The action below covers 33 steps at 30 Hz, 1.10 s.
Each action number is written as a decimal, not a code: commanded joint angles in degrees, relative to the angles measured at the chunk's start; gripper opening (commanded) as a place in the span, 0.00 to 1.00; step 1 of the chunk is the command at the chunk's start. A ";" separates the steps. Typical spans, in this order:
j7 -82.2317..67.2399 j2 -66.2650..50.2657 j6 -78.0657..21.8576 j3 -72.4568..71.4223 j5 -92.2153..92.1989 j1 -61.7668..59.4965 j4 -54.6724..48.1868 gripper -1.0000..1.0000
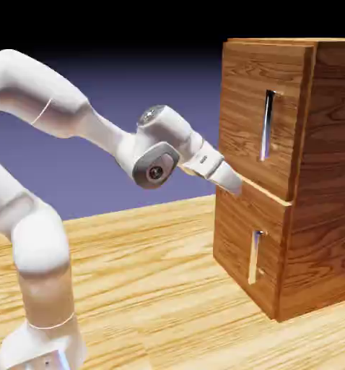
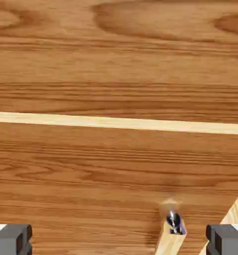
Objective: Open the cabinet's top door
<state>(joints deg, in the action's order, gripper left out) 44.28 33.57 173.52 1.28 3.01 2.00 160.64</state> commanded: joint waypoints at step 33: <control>49.96 24.99 -13.28 34.98 82.23 36.03 -9.74 0.50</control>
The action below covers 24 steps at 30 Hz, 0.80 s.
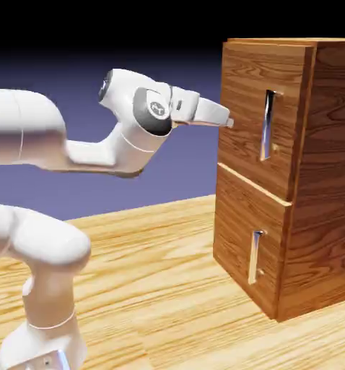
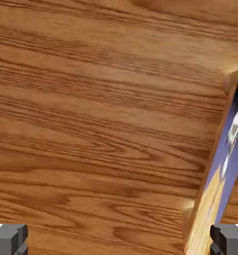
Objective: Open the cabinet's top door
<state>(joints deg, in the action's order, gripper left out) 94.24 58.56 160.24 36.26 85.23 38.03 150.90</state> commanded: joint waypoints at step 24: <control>32.17 15.44 -8.86 23.34 53.38 25.10 -7.87 0.50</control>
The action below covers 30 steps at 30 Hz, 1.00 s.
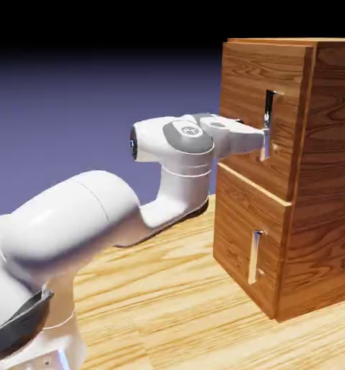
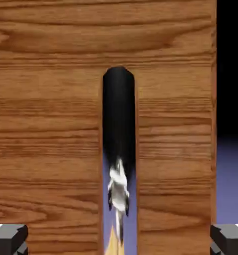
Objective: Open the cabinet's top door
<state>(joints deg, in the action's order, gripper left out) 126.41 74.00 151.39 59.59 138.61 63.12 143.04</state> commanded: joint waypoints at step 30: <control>39.56 -27.57 4.84 -23.46 6.11 -28.70 0.57 0.00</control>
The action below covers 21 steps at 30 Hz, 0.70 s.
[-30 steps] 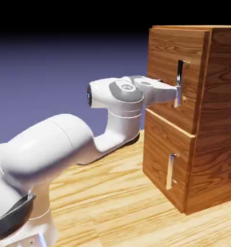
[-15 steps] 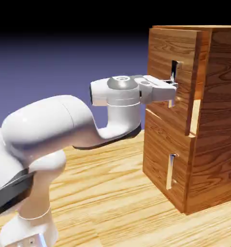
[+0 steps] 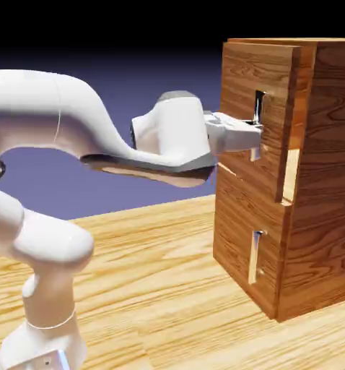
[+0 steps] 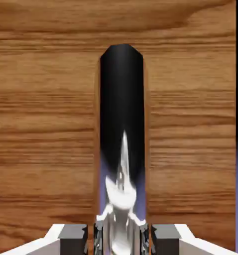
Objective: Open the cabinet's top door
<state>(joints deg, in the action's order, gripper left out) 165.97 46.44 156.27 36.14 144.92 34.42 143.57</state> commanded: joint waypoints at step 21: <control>0.07 6.85 1.04 -40.31 -29.25 -39.74 11.15 0.00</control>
<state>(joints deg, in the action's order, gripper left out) 166.00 53.31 157.36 -4.15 115.85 -5.34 154.70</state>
